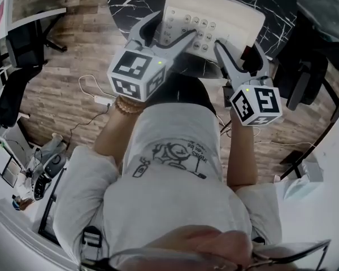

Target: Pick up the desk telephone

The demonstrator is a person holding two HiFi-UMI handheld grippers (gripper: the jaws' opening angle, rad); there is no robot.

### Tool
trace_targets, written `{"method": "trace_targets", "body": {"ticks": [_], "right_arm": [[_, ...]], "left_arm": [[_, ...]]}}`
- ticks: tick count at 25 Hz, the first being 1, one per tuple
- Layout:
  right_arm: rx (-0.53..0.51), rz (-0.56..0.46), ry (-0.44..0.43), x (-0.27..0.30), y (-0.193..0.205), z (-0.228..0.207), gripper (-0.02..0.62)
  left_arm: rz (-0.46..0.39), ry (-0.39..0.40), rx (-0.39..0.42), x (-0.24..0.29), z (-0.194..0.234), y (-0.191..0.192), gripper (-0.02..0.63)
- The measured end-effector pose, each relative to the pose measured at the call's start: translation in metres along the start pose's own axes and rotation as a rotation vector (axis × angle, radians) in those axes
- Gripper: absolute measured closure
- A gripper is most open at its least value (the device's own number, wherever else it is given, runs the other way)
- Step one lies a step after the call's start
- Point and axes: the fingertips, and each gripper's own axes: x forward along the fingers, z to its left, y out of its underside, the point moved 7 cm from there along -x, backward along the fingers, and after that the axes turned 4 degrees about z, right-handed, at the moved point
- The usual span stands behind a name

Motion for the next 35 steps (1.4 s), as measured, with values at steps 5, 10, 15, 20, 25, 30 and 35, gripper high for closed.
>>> {"method": "trace_targets", "body": {"ticks": [5,10,15,20,25,30,35], "right_arm": [[-0.043,-0.062,0.008,-0.033,-0.042,0.021,0.227],[-0.062,-0.096,0.020,-0.069,-0.069,0.035,0.227],[-0.086,-0.155,0.035,-0.099,-0.094,0.049,0.242],[-0.120,-0.192,0.041,-0.117,-0.115,0.062,0.244],[-0.148,-0.244,0.038,-0.132,-0.133,0.078,0.244],[-0.174,-0.283,0.047,-0.145,-0.142,0.091,0.244],[-0.166,-0.296,0.053,-0.146,-0.140,0.098,0.244]], "left_arm": [[-0.068,-0.007,0.036,-0.033,-0.022,-0.043,0.252],[-0.106,-0.003,0.046,-0.059,-0.050,-0.067,0.252],[-0.143,-0.005,0.060,-0.082,-0.073,-0.087,0.252],[-0.178,-0.014,0.054,-0.101,-0.086,-0.101,0.251],[-0.223,-0.030,0.090,-0.122,-0.095,-0.121,0.252],[-0.260,-0.027,0.109,-0.139,-0.103,-0.129,0.252],[-0.269,-0.027,0.122,-0.144,-0.101,-0.128,0.250]]}}
